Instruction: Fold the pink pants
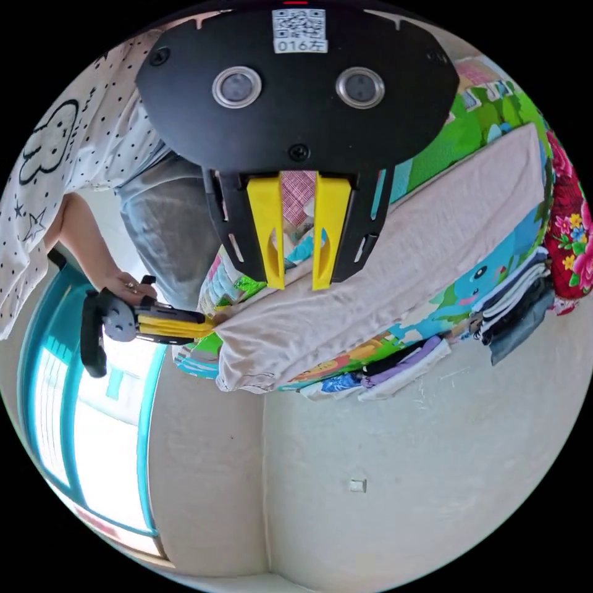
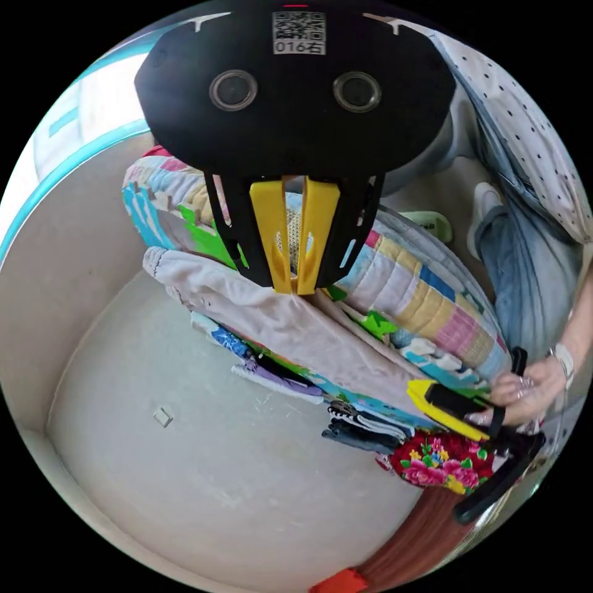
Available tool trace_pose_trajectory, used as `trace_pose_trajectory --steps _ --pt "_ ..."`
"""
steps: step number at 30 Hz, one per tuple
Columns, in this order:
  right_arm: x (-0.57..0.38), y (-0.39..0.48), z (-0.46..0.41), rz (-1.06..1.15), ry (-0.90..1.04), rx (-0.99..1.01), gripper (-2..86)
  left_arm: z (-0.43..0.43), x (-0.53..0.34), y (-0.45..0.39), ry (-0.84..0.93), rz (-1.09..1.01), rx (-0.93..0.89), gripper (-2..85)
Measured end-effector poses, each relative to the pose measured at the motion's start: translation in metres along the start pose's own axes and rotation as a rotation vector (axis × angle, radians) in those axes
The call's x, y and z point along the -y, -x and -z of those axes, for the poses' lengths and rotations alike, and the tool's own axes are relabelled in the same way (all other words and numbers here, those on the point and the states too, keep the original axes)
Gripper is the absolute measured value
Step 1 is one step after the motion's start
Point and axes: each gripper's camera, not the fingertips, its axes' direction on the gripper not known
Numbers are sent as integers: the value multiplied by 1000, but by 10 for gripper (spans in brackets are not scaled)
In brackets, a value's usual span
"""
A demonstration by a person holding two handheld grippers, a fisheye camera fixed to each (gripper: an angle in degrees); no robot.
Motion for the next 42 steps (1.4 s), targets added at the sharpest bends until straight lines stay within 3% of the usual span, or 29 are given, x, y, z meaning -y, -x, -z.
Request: trace_pose_trajectory --steps 4,9,13,20,33,38,42 --pt "-20 -55 1 -190 -66 216 4 5 48 -50 -8 -140 39 76" --pt "-35 -89 -5 -246 -91 279 3 -2 96 -99 25 -278 85 80" --pt "-48 -103 -9 -224 -87 247 3 -4 111 -113 54 -267 279 76" --pt "-77 -141 -18 -259 -97 305 3 21 81 -68 114 -143 449 25" --pt "-105 -192 -34 -220 -66 335 -1 60 30 -8 121 -288 316 -10" --pt "-114 -219 -35 -218 -9 261 -3 63 5 20 144 -218 337 -10" --pt "-100 -237 -21 -201 -110 318 -3 79 2 52 59 -58 282 -9"
